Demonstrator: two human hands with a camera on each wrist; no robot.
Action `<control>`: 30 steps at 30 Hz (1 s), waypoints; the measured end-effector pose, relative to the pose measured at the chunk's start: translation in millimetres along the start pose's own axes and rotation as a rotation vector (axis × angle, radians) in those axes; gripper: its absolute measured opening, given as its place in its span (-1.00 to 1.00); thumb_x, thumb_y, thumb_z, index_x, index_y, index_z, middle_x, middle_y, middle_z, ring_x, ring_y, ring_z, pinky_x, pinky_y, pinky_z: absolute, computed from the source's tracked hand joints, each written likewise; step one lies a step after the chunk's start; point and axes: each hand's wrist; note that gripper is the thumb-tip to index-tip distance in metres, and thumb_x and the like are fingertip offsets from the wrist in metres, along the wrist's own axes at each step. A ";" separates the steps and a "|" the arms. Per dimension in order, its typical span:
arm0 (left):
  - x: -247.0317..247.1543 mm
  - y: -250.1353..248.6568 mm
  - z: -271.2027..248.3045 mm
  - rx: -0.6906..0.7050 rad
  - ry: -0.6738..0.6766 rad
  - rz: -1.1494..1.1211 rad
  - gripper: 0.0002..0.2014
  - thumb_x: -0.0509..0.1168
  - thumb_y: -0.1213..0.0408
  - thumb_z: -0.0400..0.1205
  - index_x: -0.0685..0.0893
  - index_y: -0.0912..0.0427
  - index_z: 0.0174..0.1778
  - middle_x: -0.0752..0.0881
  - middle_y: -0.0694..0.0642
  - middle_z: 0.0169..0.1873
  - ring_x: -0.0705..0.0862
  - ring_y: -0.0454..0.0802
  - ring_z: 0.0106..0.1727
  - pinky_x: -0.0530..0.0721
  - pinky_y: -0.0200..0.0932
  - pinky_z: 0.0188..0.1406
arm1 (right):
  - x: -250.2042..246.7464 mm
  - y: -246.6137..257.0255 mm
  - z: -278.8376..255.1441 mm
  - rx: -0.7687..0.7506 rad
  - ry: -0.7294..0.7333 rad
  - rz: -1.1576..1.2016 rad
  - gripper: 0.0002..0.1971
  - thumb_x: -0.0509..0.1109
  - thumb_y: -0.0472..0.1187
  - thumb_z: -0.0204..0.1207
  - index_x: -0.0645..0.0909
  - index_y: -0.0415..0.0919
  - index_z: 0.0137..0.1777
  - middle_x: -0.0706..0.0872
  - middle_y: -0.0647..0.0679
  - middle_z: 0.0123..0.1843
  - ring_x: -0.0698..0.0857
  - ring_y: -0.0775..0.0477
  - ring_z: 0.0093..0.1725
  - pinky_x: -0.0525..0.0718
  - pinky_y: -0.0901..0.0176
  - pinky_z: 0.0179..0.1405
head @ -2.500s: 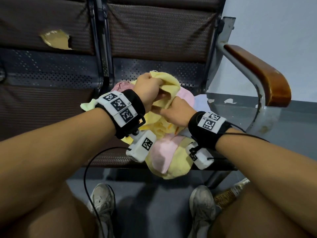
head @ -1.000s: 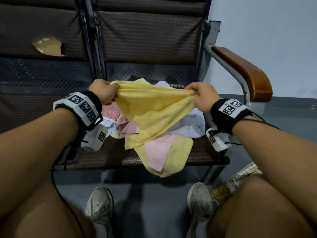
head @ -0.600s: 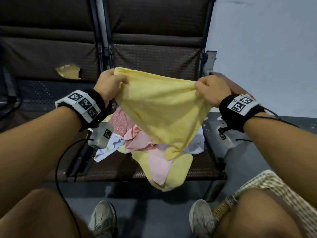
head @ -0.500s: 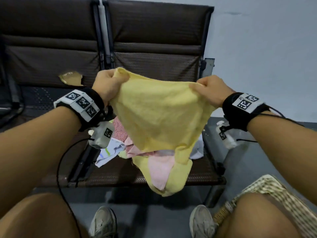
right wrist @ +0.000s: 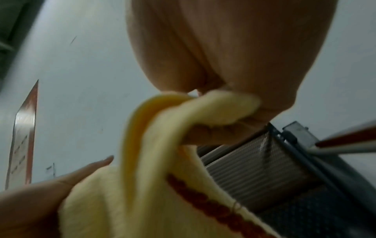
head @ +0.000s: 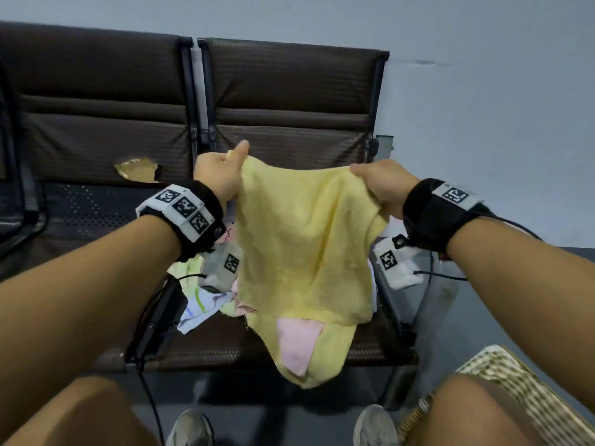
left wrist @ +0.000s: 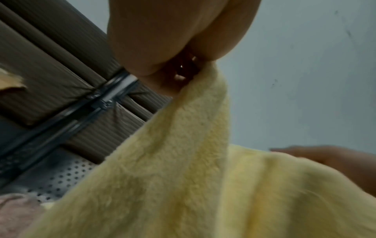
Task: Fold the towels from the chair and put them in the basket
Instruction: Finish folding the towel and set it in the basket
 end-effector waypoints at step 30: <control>49.0 -23.5 -25.6 0.077 0.509 0.010 -0.81 0.41 0.37 0.64 0.77 0.25 0.16 0.83 0.24 0.05 0.82 0.18 0.06 0.80 0.13 0.07 | -14.1 3.3 16.7 -0.098 0.255 -0.489 -0.75 0.65 -0.05 0.37 0.82 -0.21 -0.09 0.87 -0.08 -0.11 0.86 -0.09 -0.10 0.86 0.01 -0.07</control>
Point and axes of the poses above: each hand's wrist, its own z-axis towards the middle knuckle, its own x-axis out of the palm, y = z × x
